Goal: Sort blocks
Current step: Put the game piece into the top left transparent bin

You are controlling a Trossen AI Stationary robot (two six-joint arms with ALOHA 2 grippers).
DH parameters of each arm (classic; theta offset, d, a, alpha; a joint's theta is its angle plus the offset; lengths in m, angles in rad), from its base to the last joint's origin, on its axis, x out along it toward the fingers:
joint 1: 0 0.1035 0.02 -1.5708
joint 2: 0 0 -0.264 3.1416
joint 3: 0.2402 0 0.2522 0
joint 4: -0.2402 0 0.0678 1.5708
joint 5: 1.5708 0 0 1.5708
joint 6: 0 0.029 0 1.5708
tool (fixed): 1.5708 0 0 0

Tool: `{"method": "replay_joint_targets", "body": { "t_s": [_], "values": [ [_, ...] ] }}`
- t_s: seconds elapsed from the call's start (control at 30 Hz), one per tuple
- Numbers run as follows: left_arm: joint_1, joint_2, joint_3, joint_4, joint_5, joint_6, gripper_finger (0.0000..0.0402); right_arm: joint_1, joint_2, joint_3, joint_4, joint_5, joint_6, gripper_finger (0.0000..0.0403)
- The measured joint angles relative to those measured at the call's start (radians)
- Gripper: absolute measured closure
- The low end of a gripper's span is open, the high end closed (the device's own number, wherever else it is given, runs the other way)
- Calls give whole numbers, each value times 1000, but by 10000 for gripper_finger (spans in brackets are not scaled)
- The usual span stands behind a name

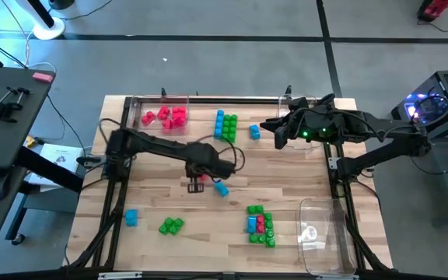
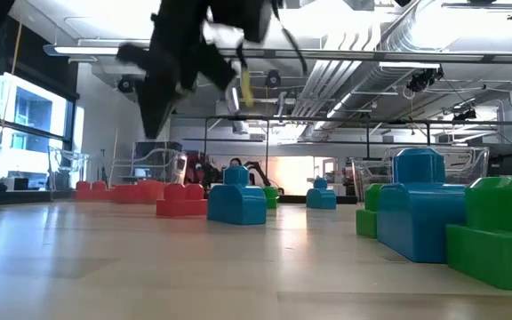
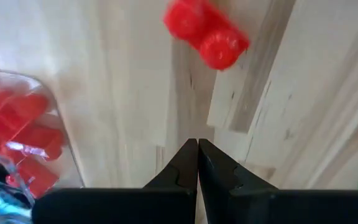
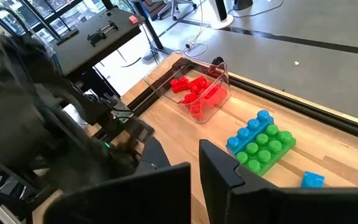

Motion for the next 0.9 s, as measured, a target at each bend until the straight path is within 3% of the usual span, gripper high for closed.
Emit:
{"method": "replay_joint_targets", "body": {
  "t_s": [0.13, 0.3, 0.5, 0.6, 0.7, 0.9],
  "values": [
    [14, -190, -104, 182, -7, -125, 401, 0, 0, 0, -5, -1, -12, 403],
    [45, -426, -395, 430, 30, -458, 401, 0, 0, 0, -6, -4, -27, 403],
    [-56, -539, -608, 882, 53, -749, 392, -1, 0, 0, -13, -3, -46, 403],
    [-91, -512, -604, 963, 54, -743, 374, -8, 0, 0, -13, -3, -53, 403],
    [-80, -472, -579, 910, 50, -653, 344, -20, 0, 0, -26, -4, -53, 403],
    [-5, -411, -563, 857, 45, -513, 247, -40, 0, 0, -43, -46, -53, 403]
  ]
}}
